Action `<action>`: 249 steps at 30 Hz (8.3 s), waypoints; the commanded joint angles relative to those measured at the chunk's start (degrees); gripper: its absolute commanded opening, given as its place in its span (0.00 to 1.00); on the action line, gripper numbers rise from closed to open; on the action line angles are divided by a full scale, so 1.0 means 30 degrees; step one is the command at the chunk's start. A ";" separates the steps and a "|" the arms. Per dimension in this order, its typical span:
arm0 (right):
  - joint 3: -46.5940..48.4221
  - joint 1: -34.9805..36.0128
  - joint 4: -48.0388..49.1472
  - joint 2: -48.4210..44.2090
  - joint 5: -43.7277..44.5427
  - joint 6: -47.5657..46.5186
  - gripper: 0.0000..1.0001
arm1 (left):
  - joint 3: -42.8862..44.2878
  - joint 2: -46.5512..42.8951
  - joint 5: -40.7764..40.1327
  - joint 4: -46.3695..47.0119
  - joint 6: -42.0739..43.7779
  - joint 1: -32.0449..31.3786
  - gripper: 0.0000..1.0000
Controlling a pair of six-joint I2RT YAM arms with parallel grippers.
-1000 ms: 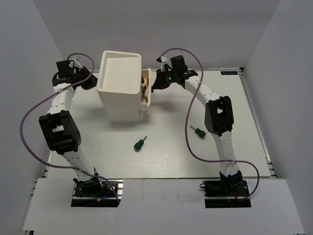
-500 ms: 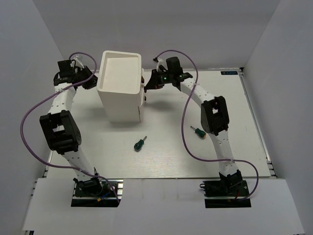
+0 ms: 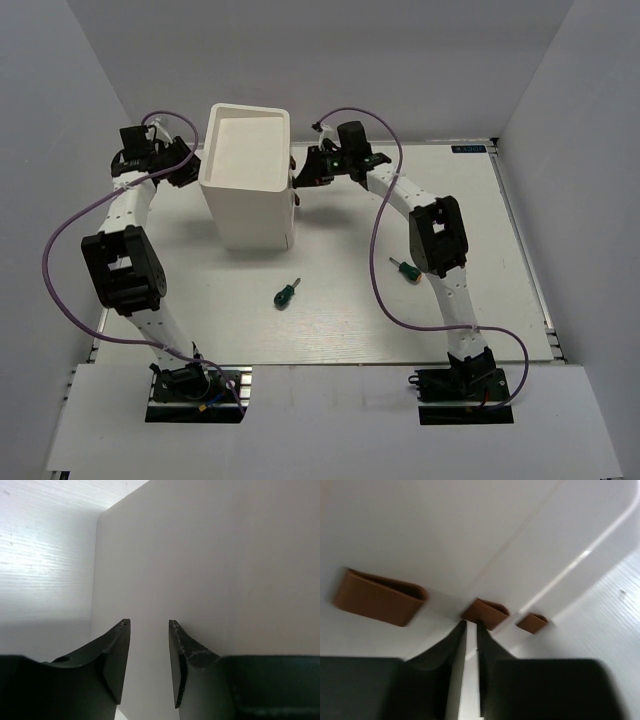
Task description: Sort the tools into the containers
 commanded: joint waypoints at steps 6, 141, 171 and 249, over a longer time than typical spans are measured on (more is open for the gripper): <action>-0.2470 -0.0113 -0.2689 -0.1899 0.1911 -0.7205 0.40 | -0.1514 -0.1751 0.0844 -0.0791 -0.0014 -0.0495 0.50; -1.2636 -0.2807 0.5283 -0.5234 0.0880 -1.8047 0.00 | -0.4707 -0.4854 -0.2552 -0.1816 -0.1129 0.1759 0.89; -1.2778 -0.5797 -1.1597 -1.2585 0.5100 -1.7431 0.91 | -1.0684 -1.6224 0.2953 -0.3779 0.4850 -0.5062 0.36; -1.7881 -0.5415 -1.2651 -1.5960 0.9348 -1.4533 0.00 | 0.8149 0.4044 -2.0832 -1.0134 0.3063 -2.0153 0.00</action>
